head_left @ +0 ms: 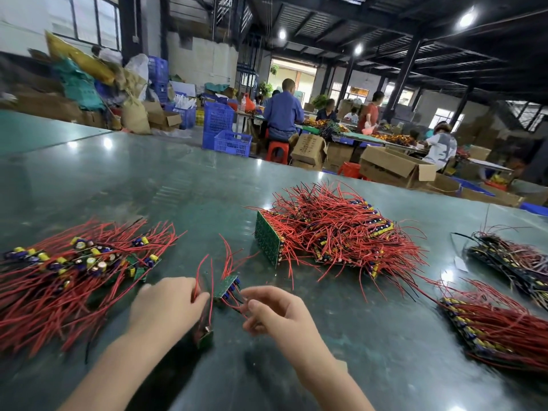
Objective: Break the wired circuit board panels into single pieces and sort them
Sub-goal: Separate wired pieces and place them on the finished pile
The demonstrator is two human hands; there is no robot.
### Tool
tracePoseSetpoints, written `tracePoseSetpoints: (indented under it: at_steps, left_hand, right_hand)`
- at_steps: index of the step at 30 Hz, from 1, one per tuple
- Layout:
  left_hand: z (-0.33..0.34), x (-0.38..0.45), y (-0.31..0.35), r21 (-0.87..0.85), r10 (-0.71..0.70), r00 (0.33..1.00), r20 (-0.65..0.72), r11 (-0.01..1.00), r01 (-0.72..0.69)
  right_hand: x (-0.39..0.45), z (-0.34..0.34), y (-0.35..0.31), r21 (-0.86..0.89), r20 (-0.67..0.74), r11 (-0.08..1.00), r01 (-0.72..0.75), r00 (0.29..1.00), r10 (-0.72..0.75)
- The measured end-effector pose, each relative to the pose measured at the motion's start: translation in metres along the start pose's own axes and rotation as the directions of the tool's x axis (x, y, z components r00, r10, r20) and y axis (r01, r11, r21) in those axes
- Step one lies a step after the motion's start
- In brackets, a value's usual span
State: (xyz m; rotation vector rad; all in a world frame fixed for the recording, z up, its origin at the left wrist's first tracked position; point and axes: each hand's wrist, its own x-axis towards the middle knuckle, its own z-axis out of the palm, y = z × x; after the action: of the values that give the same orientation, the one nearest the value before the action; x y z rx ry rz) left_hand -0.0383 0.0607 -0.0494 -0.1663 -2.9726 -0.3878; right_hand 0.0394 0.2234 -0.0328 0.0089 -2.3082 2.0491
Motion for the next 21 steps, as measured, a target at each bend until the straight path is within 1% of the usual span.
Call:
tracePoseSetpoints:
  at_steps: [1,2,3,4,6,8,9,10,12,13,15,17,18,19,20,21]
  left_hand:
    - [0.001,0.000,0.000,-0.171,0.011,1.000,-0.024,0.985,-0.015]
    - [0.003,-0.001,0.001,-0.377,0.014,0.998,-0.055,0.926,-0.034]
    - [0.004,-0.003,0.003,-0.579,0.015,0.997,-0.076,0.814,-0.056]
    - [0.003,-0.005,0.007,-0.728,0.023,0.996,-0.091,0.680,-0.082]
    - [0.000,-0.009,0.014,-0.875,0.080,0.989,-0.125,0.461,-0.147]
    - [-0.003,-0.013,0.020,-0.936,0.150,0.977,-0.152,0.295,-0.191]
    - [-0.005,-0.015,0.022,-0.950,0.187,0.969,-0.161,0.236,-0.203]
    - [-0.006,-0.017,0.024,-0.953,0.221,0.959,-0.178,0.203,-0.224]
    - [-0.009,-0.021,0.026,-0.935,0.287,0.927,-0.241,0.187,-0.301]
    - [-0.010,-0.022,0.026,-0.925,0.298,0.914,-0.276,0.175,-0.336]
    - [-0.011,-0.022,0.026,-0.914,0.287,0.899,-0.330,0.141,-0.380]
    - [-0.011,-0.021,0.025,-0.905,0.253,0.892,-0.376,0.105,-0.411]
    - [-0.010,-0.022,0.025,-0.898,0.239,0.885,-0.400,0.093,-0.431]
    - [-0.007,-0.022,0.024,-0.879,0.211,0.875,-0.435,0.113,-0.464]
    - [-0.006,-0.021,0.024,-0.839,0.166,0.855,-0.491,0.173,-0.516]
    - [-0.004,-0.020,0.023,-0.775,0.100,0.815,-0.571,0.262,-0.575]
  right_hand:
    - [0.001,0.001,0.002,-0.063,0.010,0.998,-0.015,1.000,0.016]
    - [0.001,0.003,0.005,-0.130,0.017,0.991,-0.029,0.999,0.031]
    - [0.001,0.005,0.007,-0.191,0.026,0.981,-0.039,0.999,0.045]
    - [0.001,0.007,0.008,-0.235,0.040,0.971,-0.047,0.998,0.058]
    - [0.000,0.012,0.010,-0.261,0.074,0.964,-0.055,0.994,0.076]
    - [-0.001,0.016,0.012,-0.248,0.100,0.967,-0.049,0.992,0.076]
    - [-0.001,0.018,0.011,-0.226,0.101,0.973,-0.055,0.992,0.080]
    - [-0.001,0.020,0.011,-0.188,0.091,0.979,-0.077,0.991,0.095]
    - [-0.001,0.019,0.008,-0.071,0.079,0.987,-0.144,0.986,0.150]
    - [0.000,0.017,0.007,-0.017,0.088,0.984,-0.177,0.980,0.177]
    - [-0.001,0.011,0.006,0.070,0.127,0.972,-0.226,0.968,0.216]
    - [-0.002,0.008,0.005,0.178,0.174,0.954,-0.240,0.962,0.210]
    - [-0.002,0.008,0.005,0.239,0.168,0.943,-0.230,0.967,0.193]
    - [-0.001,0.008,0.005,0.291,0.130,0.934,-0.208,0.976,0.177]
    - [0.001,0.007,0.006,0.329,0.062,0.927,-0.179,0.984,0.168]
    - [0.003,0.006,0.005,0.363,-0.022,0.921,-0.145,0.986,0.164]
